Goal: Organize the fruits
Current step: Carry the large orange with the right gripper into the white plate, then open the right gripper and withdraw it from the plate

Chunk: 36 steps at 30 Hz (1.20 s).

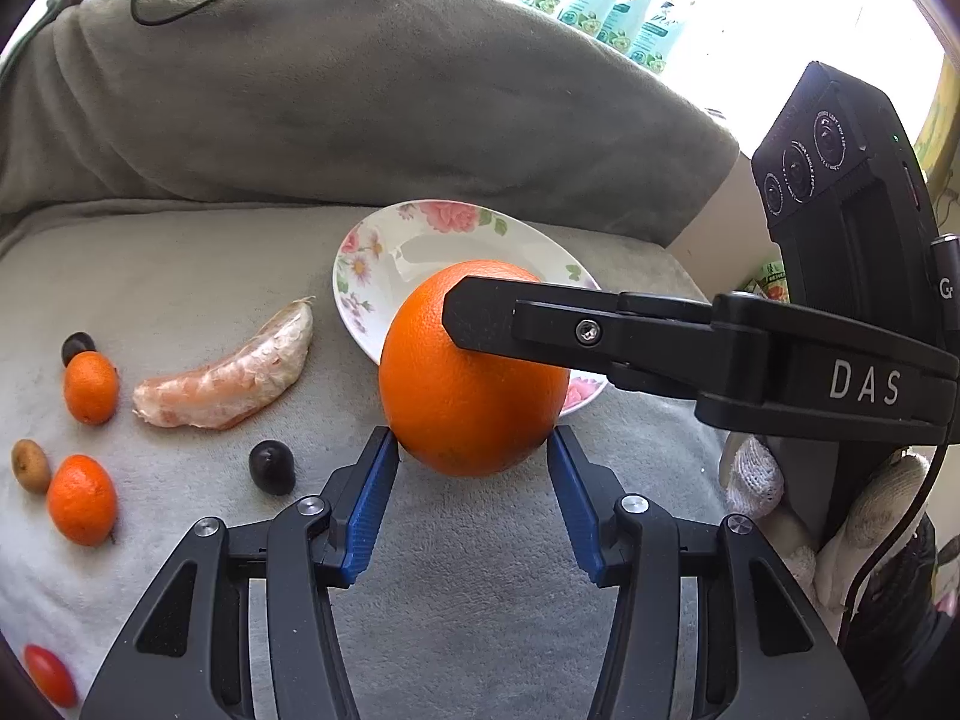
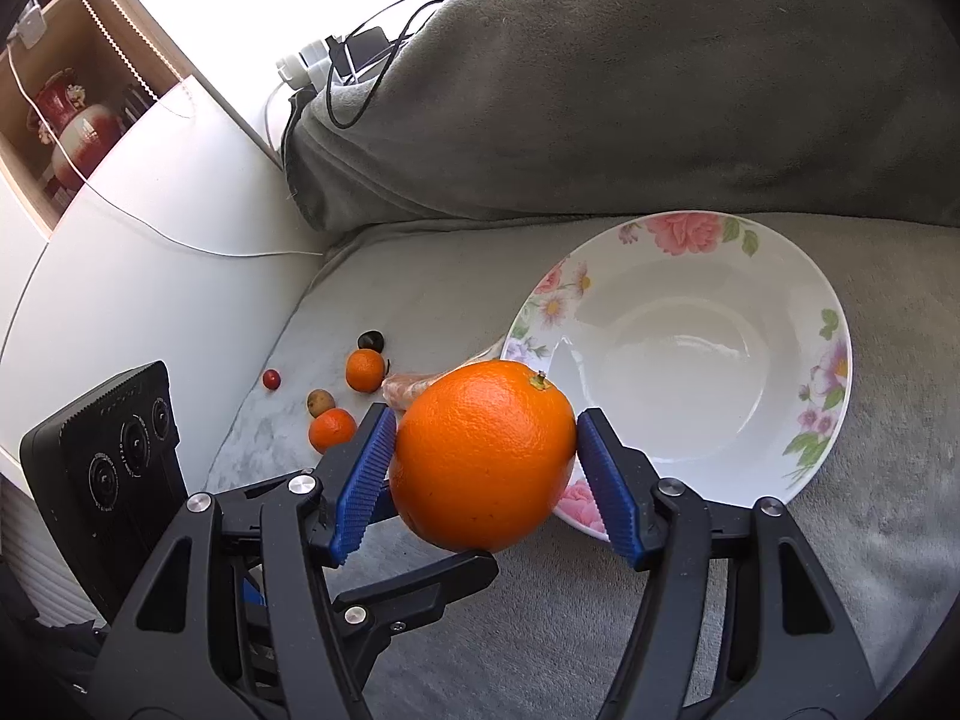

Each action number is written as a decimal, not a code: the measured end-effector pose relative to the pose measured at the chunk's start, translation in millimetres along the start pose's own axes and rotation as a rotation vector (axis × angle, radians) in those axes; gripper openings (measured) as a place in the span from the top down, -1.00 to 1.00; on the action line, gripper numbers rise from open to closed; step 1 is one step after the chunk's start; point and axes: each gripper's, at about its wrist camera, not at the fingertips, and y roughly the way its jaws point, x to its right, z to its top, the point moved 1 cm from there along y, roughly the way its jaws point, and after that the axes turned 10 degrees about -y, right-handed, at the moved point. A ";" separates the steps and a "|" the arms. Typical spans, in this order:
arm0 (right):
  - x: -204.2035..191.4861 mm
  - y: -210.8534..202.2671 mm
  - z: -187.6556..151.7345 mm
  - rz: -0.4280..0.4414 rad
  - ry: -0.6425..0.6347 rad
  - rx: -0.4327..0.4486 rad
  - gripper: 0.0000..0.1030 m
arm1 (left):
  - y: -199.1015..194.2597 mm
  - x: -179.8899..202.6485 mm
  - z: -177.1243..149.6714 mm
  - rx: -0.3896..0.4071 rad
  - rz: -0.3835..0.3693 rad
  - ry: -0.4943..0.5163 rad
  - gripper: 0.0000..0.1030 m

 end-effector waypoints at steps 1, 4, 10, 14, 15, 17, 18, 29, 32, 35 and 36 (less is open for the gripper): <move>0.4 -0.3 0.4 0.000 0.003 0.001 -0.27 | -0.5 0.8 -0.3 0.000 0.000 0.002 0.01; 2.1 -0.8 1.0 -0.001 0.008 0.002 -0.27 | -2.3 1.2 -1.0 -0.001 -0.001 0.004 0.01; 9.0 -2.5 0.8 -0.002 0.039 0.007 -0.28 | -1.5 3.6 -0.9 -0.002 -0.006 0.012 0.05; 11.8 -10.4 3.5 -0.103 0.018 0.041 -0.28 | -5.5 4.6 -0.7 0.011 -0.010 0.016 0.12; 14.2 -12.5 3.8 -0.095 0.030 0.047 -0.28 | -6.5 4.8 -0.5 0.014 -0.011 0.018 0.12; 17.4 -17.8 4.2 -0.119 0.040 0.062 -0.32 | -8.4 4.8 0.0 0.017 -0.013 0.018 0.12; 17.6 -20.8 4.5 -0.132 0.036 0.069 -0.36 | -9.1 4.8 0.4 0.019 -0.014 0.017 0.12; 26.4 -34.5 -6.0 -0.189 0.072 0.101 -0.44 | -13.3 1.8 -3.5 0.036 0.008 0.019 -0.08; 27.4 -35.6 -8.3 -0.198 0.076 0.100 -0.44 | -16.1 -1.1 -4.1 0.042 0.010 0.014 -0.21; 26.4 -37.7 -10.1 -0.198 0.077 0.104 -0.44 | -19.7 -2.5 -4.5 0.056 0.018 0.013 -0.33; 25.5 -37.8 -10.0 -0.199 0.077 0.105 -0.44 | -21.0 -3.6 -3.6 0.058 0.017 0.012 -0.33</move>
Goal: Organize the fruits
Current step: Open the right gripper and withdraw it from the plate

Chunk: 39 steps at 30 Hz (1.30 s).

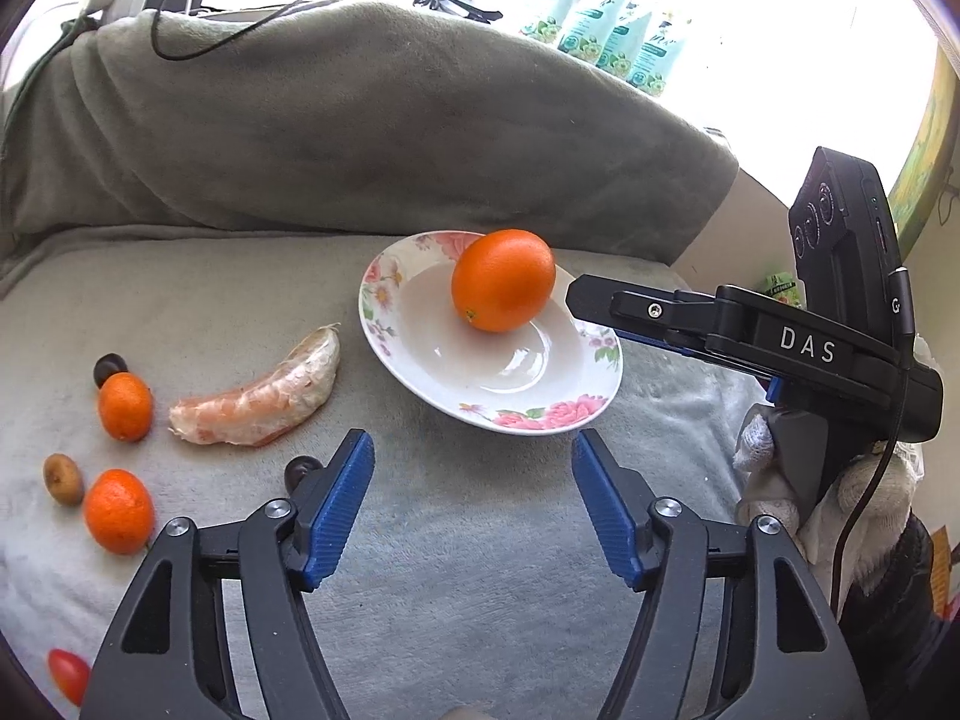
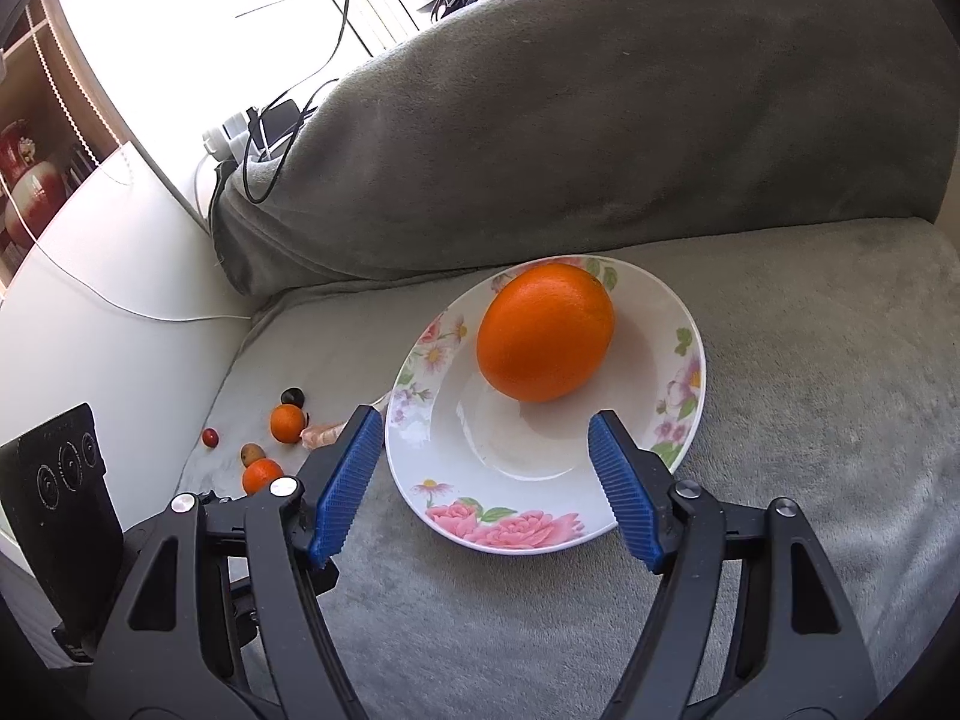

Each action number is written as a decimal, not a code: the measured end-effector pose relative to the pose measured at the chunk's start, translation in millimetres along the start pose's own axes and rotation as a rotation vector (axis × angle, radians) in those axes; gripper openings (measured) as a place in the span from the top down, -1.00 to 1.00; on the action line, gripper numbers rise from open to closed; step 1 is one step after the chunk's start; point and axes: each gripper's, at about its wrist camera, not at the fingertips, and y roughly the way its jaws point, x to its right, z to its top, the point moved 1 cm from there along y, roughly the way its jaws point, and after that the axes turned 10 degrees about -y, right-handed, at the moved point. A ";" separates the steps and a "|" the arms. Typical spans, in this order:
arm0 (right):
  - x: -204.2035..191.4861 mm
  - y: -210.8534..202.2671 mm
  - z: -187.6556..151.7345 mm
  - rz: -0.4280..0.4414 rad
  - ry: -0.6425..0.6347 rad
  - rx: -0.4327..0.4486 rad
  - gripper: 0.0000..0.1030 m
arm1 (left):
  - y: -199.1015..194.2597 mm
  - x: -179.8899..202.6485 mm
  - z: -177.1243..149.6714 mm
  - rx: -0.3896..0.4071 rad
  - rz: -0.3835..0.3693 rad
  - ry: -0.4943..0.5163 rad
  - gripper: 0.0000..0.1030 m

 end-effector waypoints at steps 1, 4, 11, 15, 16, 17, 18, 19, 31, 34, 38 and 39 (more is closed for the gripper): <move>-0.7 -0.4 0.0 0.000 0.000 0.001 -0.44 | -1.2 -0.9 0.1 0.002 0.001 0.000 -0.33; -3.4 -0.8 -0.9 0.002 -0.001 0.001 -0.44 | -3.3 -4.9 1.8 0.011 0.008 -0.005 -0.33; -14.3 -1.7 -2.0 0.014 -0.015 0.002 -0.44 | -12.6 -14.1 -0.2 0.028 0.015 -0.012 -0.33; -21.0 -0.9 -1.9 0.025 -0.022 0.000 -0.44 | -20.3 -23.4 -1.8 0.037 0.022 -0.022 -0.33; -22.9 -0.9 -1.9 0.027 -0.026 0.000 -0.44 | -22.1 -25.4 -2.7 0.039 0.025 -0.022 -0.33; -24.7 -0.7 -2.1 0.029 -0.031 0.000 -0.44 | -23.8 -27.2 -3.6 0.041 0.030 -0.021 -0.33; -26.8 -0.3 -1.9 0.030 -0.035 0.000 -0.44 | -25.6 -29.0 -4.7 0.042 0.033 -0.020 -0.33; -29.1 0.2 -1.7 0.032 -0.040 -0.001 -0.44 | -27.7 -31.0 -5.9 0.044 0.038 -0.020 -0.33; -64.9 8.2 -2.9 0.058 -0.129 -0.012 -0.44 | -60.8 -68.8 -12.4 0.104 0.111 -0.064 -0.33; -71.8 10.5 -4.5 0.066 -0.151 -0.016 -0.44 | -70.3 -78.4 -15.7 0.119 0.133 -0.074 -0.33; -80.2 14.2 -5.8 0.078 -0.178 -0.022 -0.44 | -80.8 -92.0 -18.3 0.132 0.161 -0.091 -0.33; -82.4 15.1 -6.5 0.080 -0.186 -0.024 -0.44 | -81.8 -94.8 -19.0 0.133 0.168 -0.096 -0.33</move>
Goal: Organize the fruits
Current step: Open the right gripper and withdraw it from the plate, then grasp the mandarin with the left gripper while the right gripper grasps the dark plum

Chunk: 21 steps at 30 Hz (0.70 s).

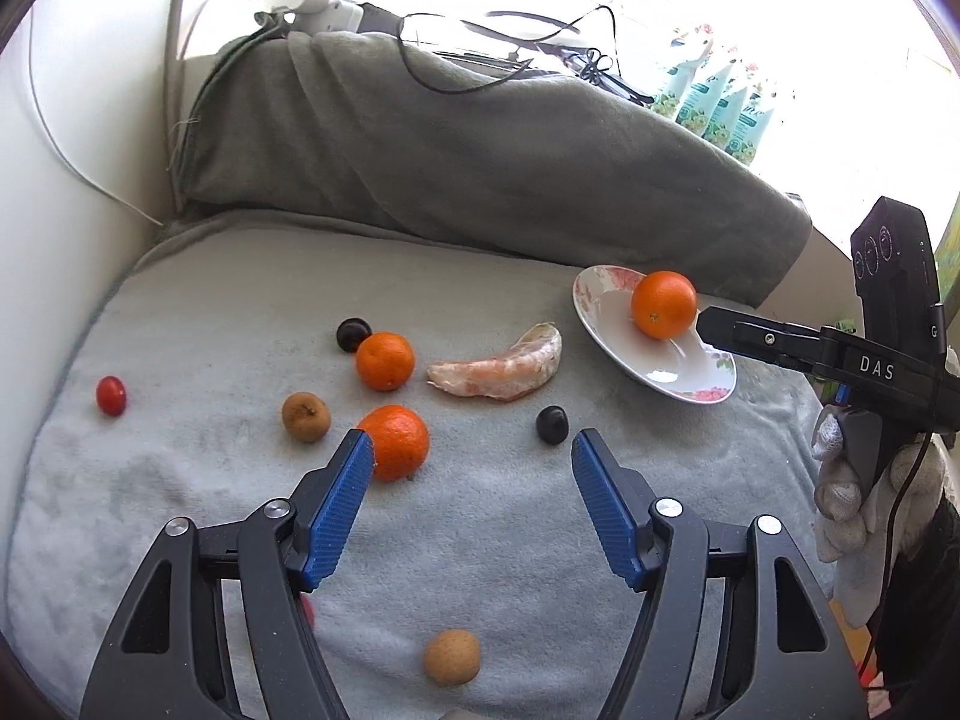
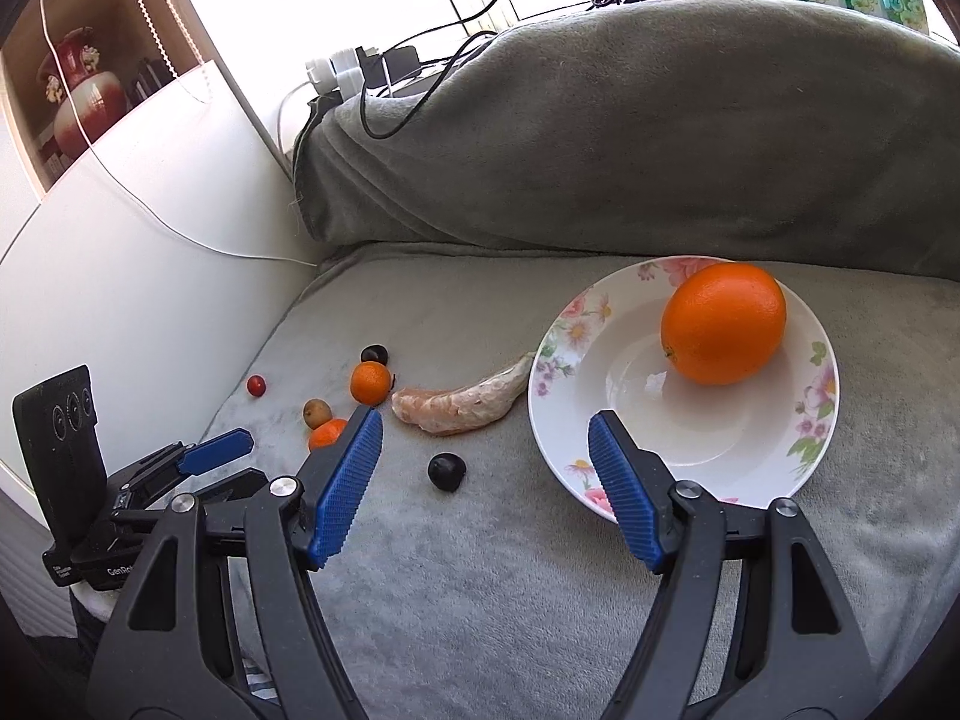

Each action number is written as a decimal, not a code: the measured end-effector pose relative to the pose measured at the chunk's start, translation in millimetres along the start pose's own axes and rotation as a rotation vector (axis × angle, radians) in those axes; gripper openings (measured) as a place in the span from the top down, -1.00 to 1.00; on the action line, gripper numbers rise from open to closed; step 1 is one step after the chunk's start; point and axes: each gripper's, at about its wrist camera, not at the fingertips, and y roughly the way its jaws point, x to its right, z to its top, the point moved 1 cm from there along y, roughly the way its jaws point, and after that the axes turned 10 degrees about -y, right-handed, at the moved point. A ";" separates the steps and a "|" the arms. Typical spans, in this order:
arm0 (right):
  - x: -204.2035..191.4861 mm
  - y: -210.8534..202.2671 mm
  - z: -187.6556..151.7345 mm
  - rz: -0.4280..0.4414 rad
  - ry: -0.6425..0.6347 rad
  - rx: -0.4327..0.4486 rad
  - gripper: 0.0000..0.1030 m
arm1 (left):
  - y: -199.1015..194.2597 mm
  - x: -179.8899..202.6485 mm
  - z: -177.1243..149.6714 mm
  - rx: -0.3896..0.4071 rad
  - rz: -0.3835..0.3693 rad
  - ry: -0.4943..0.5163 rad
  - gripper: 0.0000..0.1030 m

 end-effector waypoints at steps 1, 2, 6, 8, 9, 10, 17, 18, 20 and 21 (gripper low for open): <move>-2.5 0.8 -0.5 0.001 -0.009 -0.002 -0.44 | -0.7 -4.1 0.0 0.001 0.006 -0.005 -0.33; -4.7 2.1 -0.5 0.001 -0.018 -0.005 -0.44 | -0.8 -7.4 0.2 0.001 0.012 -0.010 -0.33; -15.1 6.4 -2.2 -0.002 -0.059 -0.014 -0.44 | 0.1 -18.5 1.6 0.004 0.026 -0.028 -0.33; -19.6 8.7 -3.5 -0.002 -0.076 -0.021 -0.44 | 1.7 -22.3 1.8 0.001 0.025 -0.033 -0.33; -22.2 10.5 -3.9 -0.001 -0.085 -0.026 -0.44 | 2.5 -23.9 2.0 -0.002 0.022 -0.038 -0.33; -24.3 12.0 -4.3 -0.001 -0.093 -0.030 -0.44 | 3.7 -25.7 2.0 -0.005 0.020 -0.044 -0.33; -35.2 25.2 -2.7 0.002 -0.132 -0.060 -0.44 | 8.3 -34.5 1.7 -0.011 0.023 -0.060 -0.33; -36.8 26.9 -2.8 0.001 -0.138 -0.065 -0.44 | 8.4 -36.2 1.5 -0.011 0.021 -0.063 -0.33; -39.6 31.0 -2.5 0.001 -0.148 -0.074 -0.44 | 9.2 -38.6 1.9 -0.012 0.021 -0.067 -0.33; -40.7 33.2 -2.2 0.001 -0.151 -0.080 -0.44 | 9.7 -39.7 2.1 -0.013 0.020 -0.069 -0.33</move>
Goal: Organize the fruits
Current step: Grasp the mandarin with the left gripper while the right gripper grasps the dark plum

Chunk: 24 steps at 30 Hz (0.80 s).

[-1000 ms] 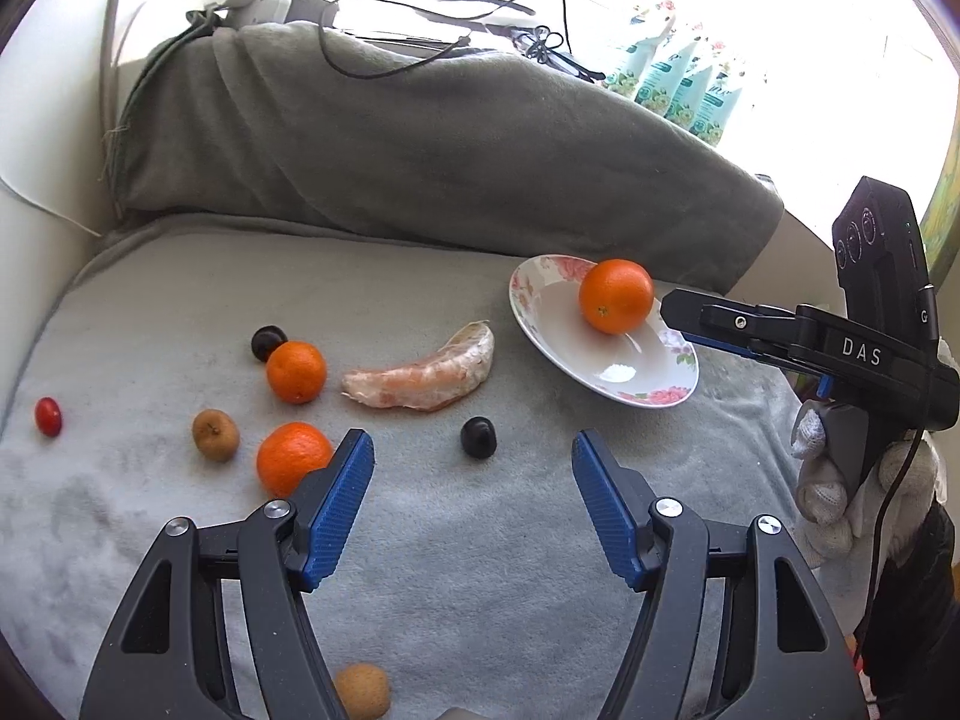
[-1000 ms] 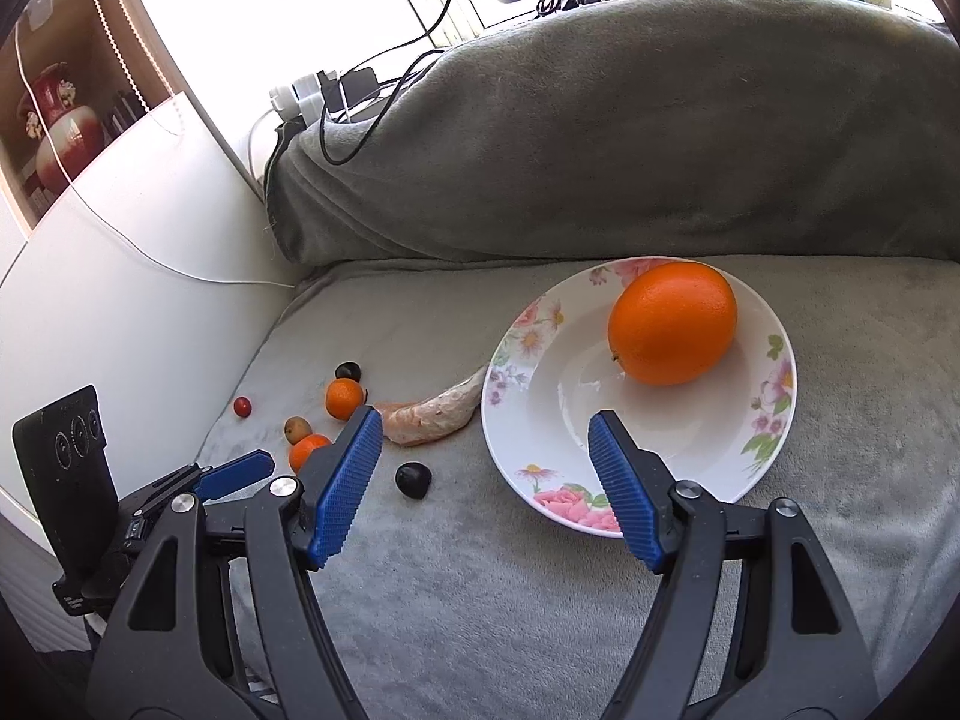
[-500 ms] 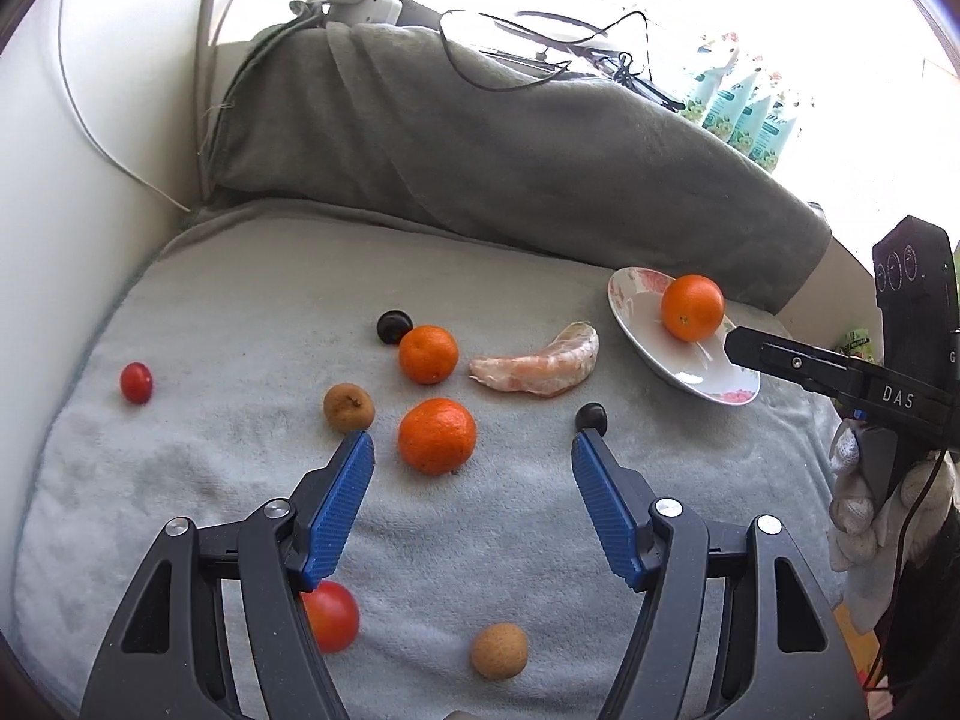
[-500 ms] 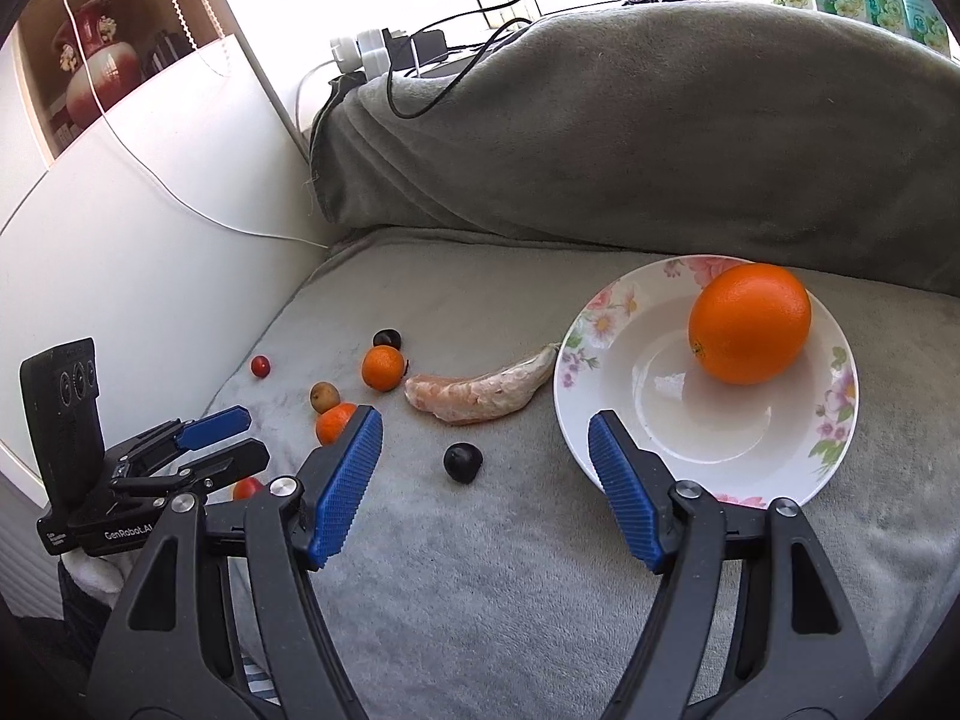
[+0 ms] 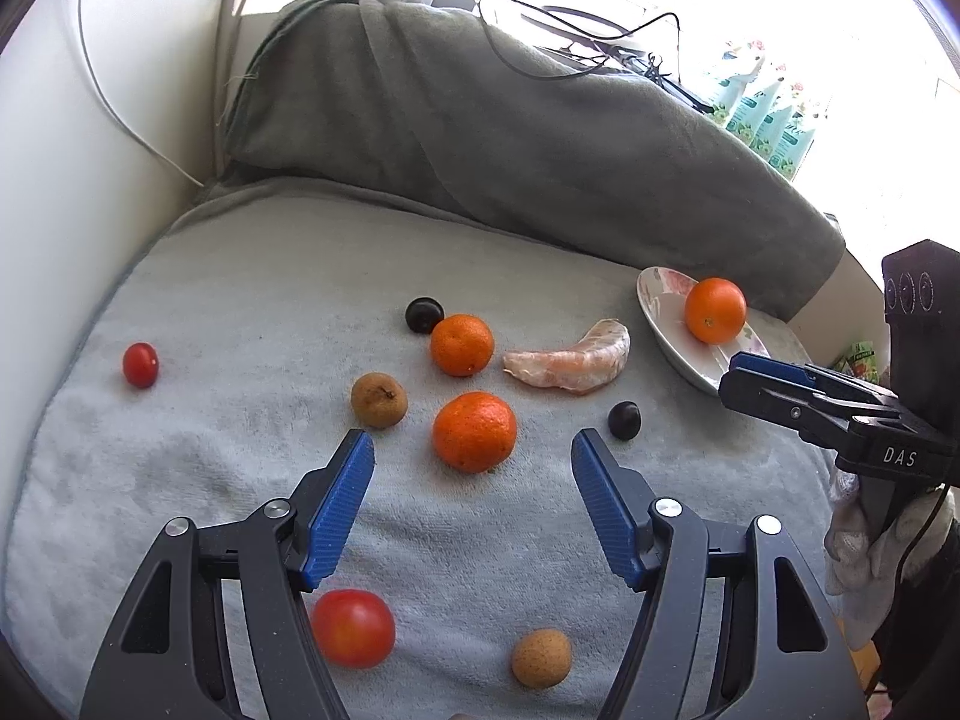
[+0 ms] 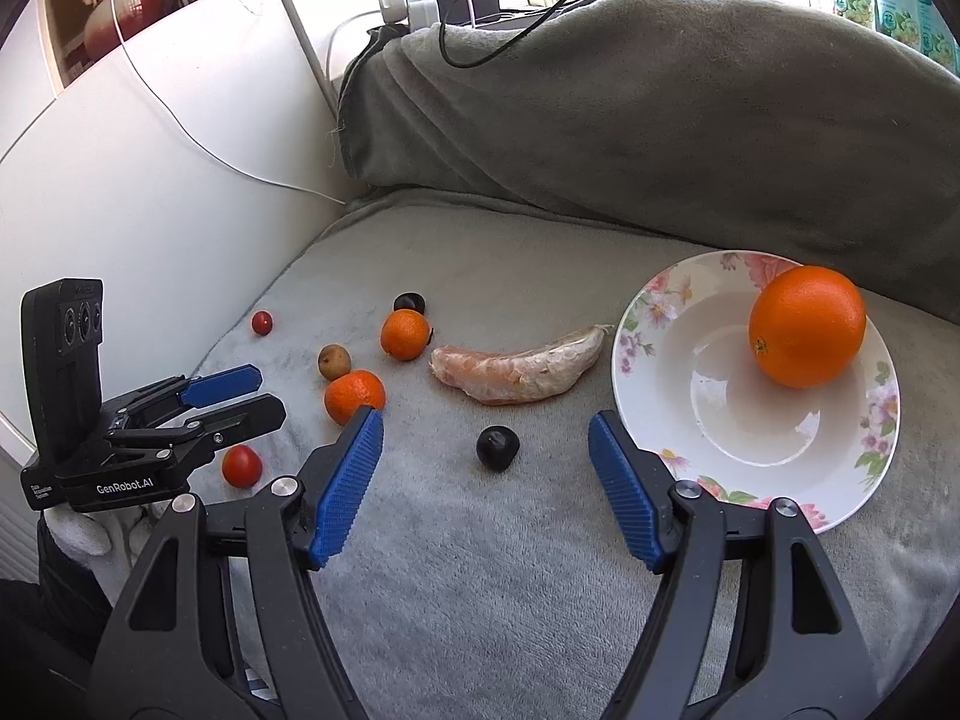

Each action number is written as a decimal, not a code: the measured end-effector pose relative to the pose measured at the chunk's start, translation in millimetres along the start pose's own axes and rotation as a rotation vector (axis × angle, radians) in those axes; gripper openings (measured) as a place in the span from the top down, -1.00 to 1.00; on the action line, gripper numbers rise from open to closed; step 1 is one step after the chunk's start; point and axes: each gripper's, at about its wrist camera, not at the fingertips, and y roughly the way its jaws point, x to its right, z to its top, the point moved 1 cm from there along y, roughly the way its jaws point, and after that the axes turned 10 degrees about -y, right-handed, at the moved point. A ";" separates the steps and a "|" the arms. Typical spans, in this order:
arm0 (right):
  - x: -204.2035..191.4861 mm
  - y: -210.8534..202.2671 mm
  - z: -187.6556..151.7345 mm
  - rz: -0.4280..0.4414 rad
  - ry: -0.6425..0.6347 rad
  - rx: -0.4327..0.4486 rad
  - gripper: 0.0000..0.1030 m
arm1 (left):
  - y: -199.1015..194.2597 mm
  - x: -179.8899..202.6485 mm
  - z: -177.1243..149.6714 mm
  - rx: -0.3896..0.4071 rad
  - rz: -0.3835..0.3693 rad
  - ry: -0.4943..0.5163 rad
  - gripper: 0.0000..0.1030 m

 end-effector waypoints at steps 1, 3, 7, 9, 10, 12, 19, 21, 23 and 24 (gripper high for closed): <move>-1.1 2.3 0.4 0.002 -0.002 -0.005 -0.44 | 0.5 -1.2 -0.2 -0.002 -0.001 -0.002 -0.33; -3.7 8.3 0.0 0.004 -0.006 -0.016 -0.44 | 1.6 -2.4 0.2 -0.006 -0.004 -0.006 -0.33; -10.3 20.3 -3.0 -0.004 -0.032 -0.051 -0.31 | 6.5 -2.2 0.8 -0.019 -0.009 -0.001 -0.27; -13.2 25.0 -5.4 -0.013 -0.047 -0.065 -0.27 | 10.3 -2.2 0.8 -0.030 -0.013 0.000 -0.21; -14.3 26.8 -6.6 -0.018 -0.054 -0.071 -0.27 | 12.2 -2.0 0.8 -0.035 -0.014 -0.001 -0.19; -14.5 30.9 -9.1 -0.028 -0.062 -0.083 -0.24 | 16.5 -1.5 1.0 -0.046 -0.020 -0.002 -0.15; -15.0 42.1 -13.1 -0.043 -0.073 -0.113 -0.09 | 29.8 -0.1 2.8 -0.070 -0.008 0.006 -0.06; -15.5 44.4 -12.9 -0.050 -0.080 -0.117 -0.08 | 34.8 0.1 3.8 -0.079 0.002 0.008 -0.05; -14.8 47.5 -12.6 -0.053 -0.082 -0.121 -0.04 | 38.4 0.3 3.5 -0.088 0.003 0.010 -0.01; -14.2 48.9 -12.3 -0.052 -0.081 -0.123 -0.01 | 40.3 0.7 3.4 -0.092 0.004 0.012 0.02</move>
